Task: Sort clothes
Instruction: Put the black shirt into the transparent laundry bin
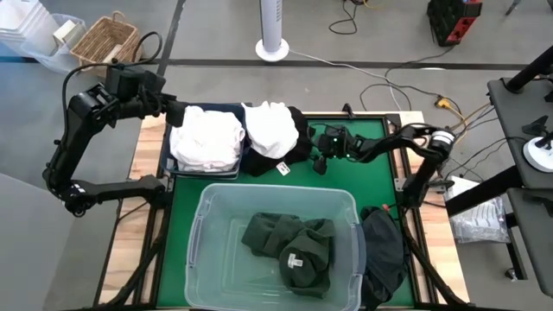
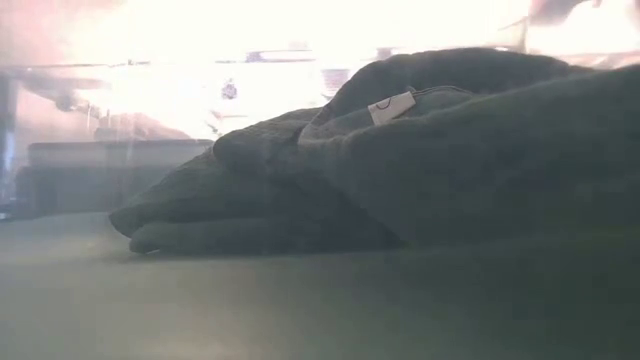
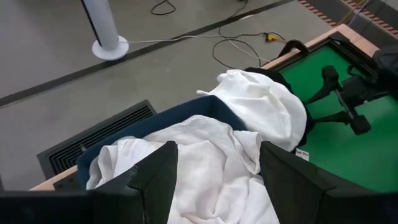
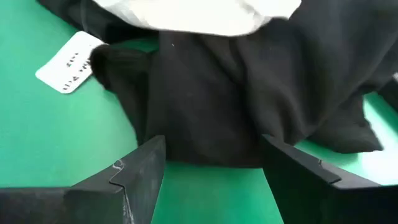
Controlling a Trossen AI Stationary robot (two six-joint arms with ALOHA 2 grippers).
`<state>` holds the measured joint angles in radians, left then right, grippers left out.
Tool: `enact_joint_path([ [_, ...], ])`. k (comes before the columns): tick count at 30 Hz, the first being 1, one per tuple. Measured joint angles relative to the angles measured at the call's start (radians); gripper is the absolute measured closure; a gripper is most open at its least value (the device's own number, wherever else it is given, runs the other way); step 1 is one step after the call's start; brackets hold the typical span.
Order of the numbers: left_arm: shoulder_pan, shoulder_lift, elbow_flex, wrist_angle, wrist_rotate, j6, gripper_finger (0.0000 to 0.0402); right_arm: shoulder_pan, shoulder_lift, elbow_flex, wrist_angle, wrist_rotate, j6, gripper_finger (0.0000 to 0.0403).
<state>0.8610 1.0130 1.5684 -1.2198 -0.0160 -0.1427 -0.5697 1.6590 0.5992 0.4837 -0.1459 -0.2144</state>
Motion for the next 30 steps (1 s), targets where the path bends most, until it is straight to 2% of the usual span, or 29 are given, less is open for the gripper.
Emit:
enact_joint_path([
  [7,0.0,0.009,0.0,0.0,-0.002,-0.025,0.0196,0.002,0.137,0.073,0.036,0.01,0.031,0.0149],
  [11,0.0,0.021,0.0,0.0,-0.003,-0.029,0.0196,0.006,0.154,0.084,0.051,0.049,0.049,0.0169],
  [15,0.0,0.038,0.0,0.0,-0.003,-0.03,0.0196,0.005,0.155,0.083,0.053,0.058,0.054,0.0223],
  [22,0.0,0.067,0.0,0.0,-0.003,-0.023,0.0196,0.006,0.143,0.078,0.037,0.061,0.037,0.0376],
  [26,0.0,0.069,0.0,0.002,-0.003,-0.001,0.0196,0.009,0.105,0.074,-0.025,0.065,0.037,0.0389],
  [30,0.0,0.051,0.001,0.015,-0.003,0.001,0.0196,0.015,0.011,0.058,-0.129,0.068,0.019,0.0391],
])
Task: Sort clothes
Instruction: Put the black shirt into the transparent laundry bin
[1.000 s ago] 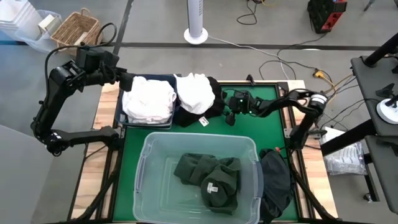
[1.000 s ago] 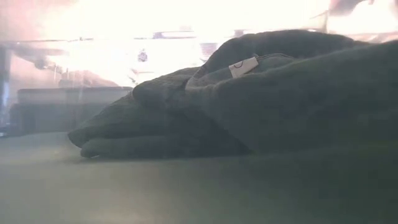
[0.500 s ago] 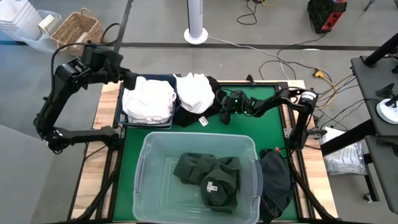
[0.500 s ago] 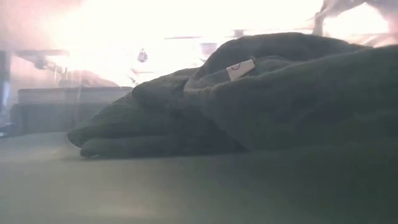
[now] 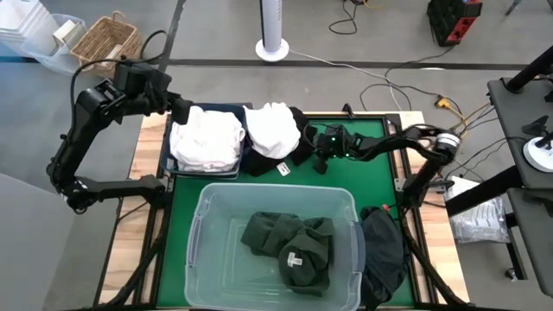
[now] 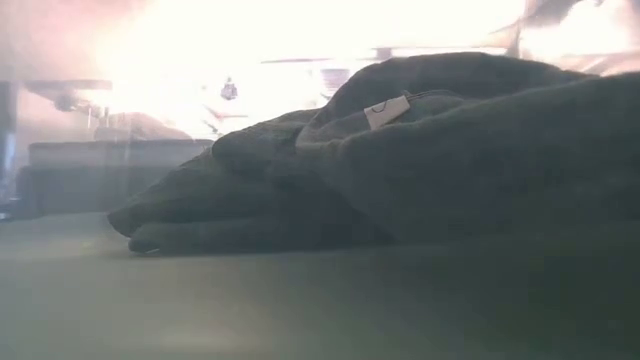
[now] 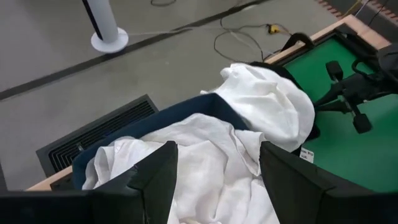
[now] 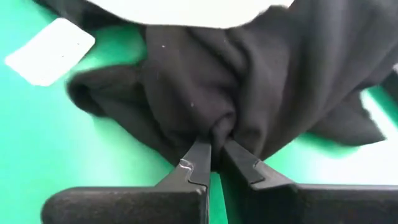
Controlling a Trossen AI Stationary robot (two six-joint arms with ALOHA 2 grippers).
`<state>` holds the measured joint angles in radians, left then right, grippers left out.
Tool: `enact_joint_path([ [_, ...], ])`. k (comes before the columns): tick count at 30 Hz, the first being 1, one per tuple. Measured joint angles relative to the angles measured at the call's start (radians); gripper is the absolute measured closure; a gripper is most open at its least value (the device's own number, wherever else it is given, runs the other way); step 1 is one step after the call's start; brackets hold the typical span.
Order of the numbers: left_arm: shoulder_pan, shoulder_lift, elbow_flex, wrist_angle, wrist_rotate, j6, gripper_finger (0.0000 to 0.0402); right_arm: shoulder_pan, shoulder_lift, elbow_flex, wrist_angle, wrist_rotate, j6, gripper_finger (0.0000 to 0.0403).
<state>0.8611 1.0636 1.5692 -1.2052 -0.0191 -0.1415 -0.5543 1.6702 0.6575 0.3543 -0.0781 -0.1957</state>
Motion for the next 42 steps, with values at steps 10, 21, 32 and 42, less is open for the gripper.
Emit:
enact_joint_path([
  [10,0.0,-0.07,0.002,0.03,-0.048,-0.006,0.0196,0.055,-0.426,-0.029,-0.33,0.068,0.049,0.0393],
  [21,0.0,-0.131,0.003,0.106,-0.052,-0.006,0.0196,0.065,-0.898,0.043,-0.597,0.227,0.234,0.0393],
  [32,0.0,-0.149,0.003,0.135,-0.052,-0.007,0.0196,0.065,-0.898,0.349,-0.768,0.237,0.193,0.0393],
  [42,0.0,-0.158,0.003,0.137,-0.052,-0.013,0.0196,0.066,-0.772,0.707,-0.99,0.236,0.085,0.0393],
])
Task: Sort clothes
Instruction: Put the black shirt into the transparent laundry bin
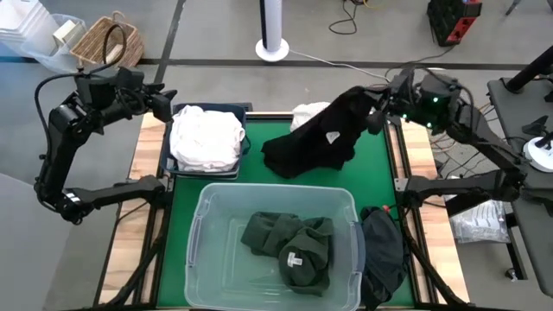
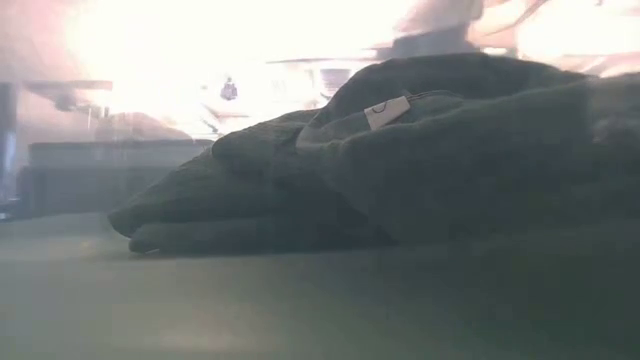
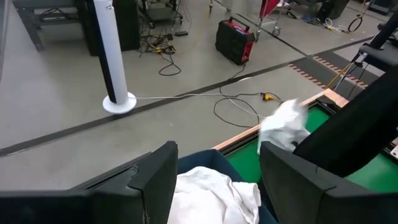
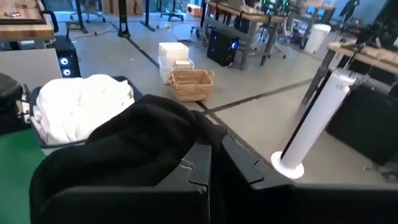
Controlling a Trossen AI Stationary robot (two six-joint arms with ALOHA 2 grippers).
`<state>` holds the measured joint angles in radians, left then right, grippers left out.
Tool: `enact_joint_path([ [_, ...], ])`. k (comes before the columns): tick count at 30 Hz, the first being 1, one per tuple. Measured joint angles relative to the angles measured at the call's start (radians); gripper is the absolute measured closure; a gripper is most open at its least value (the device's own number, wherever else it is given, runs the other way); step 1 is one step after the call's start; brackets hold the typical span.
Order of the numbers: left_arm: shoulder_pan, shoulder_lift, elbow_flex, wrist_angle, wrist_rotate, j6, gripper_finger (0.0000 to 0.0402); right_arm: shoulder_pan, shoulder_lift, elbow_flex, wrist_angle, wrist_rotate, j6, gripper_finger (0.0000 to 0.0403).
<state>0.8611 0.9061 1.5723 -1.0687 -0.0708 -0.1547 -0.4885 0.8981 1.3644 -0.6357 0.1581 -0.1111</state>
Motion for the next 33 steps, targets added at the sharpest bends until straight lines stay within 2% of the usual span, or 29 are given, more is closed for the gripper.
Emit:
enact_joint_path([
  [17,0.0,-0.042,0.0,0.014,0.002,0.0,0.0196,0.0,0.101,0.358,-0.013,-0.04,-0.039,0.0394],
  [33,0.0,-0.055,0.0,0.022,0.004,0.0,0.0196,0.0,0.275,0.755,-0.011,-0.238,0.002,0.0393],
])
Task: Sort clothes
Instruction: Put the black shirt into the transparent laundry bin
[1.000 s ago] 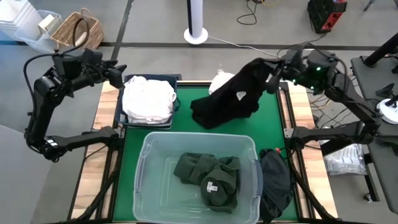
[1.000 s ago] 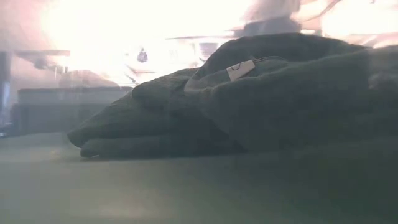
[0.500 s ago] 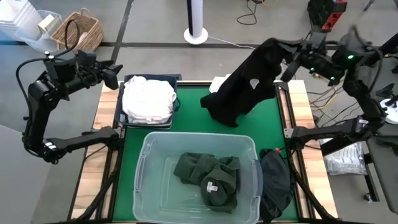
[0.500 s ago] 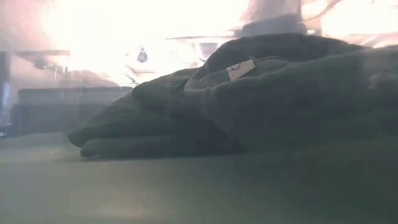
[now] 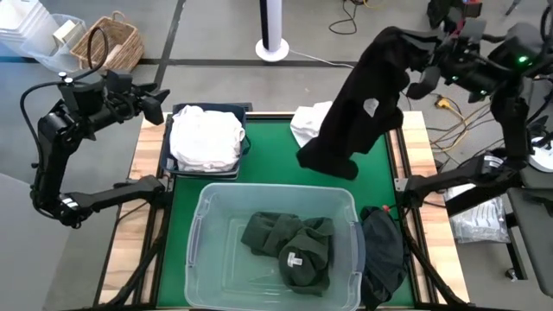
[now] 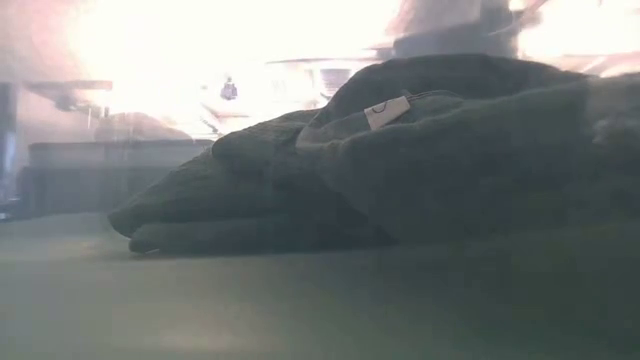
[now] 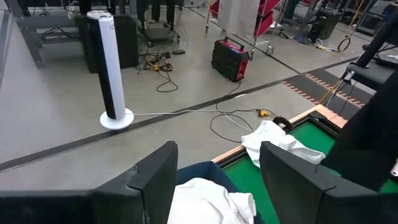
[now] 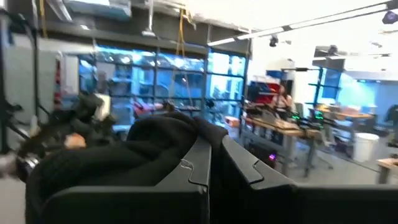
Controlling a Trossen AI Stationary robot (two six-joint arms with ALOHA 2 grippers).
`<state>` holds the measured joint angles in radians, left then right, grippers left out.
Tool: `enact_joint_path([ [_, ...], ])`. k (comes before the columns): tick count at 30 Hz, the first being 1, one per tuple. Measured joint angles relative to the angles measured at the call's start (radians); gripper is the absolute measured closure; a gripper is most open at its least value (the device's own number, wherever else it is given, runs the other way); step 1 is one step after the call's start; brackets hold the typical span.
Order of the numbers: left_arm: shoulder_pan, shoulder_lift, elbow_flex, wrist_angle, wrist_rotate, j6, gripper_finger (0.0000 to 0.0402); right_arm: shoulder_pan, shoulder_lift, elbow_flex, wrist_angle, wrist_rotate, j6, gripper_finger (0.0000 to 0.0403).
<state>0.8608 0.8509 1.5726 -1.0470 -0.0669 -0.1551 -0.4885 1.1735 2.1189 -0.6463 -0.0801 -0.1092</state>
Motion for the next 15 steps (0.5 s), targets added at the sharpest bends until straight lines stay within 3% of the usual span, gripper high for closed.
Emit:
enact_joint_path([
  [10,0.0,-0.002,0.0,0.0,0.0,0.0,0.0196,0.0,0.11,0.234,0.002,-0.073,0.09,0.0393],
  [15,0.0,-0.002,0.0,0.0,0.0,0.0,0.0196,0.0,0.119,0.228,0.101,-0.132,0.155,0.0393],
])
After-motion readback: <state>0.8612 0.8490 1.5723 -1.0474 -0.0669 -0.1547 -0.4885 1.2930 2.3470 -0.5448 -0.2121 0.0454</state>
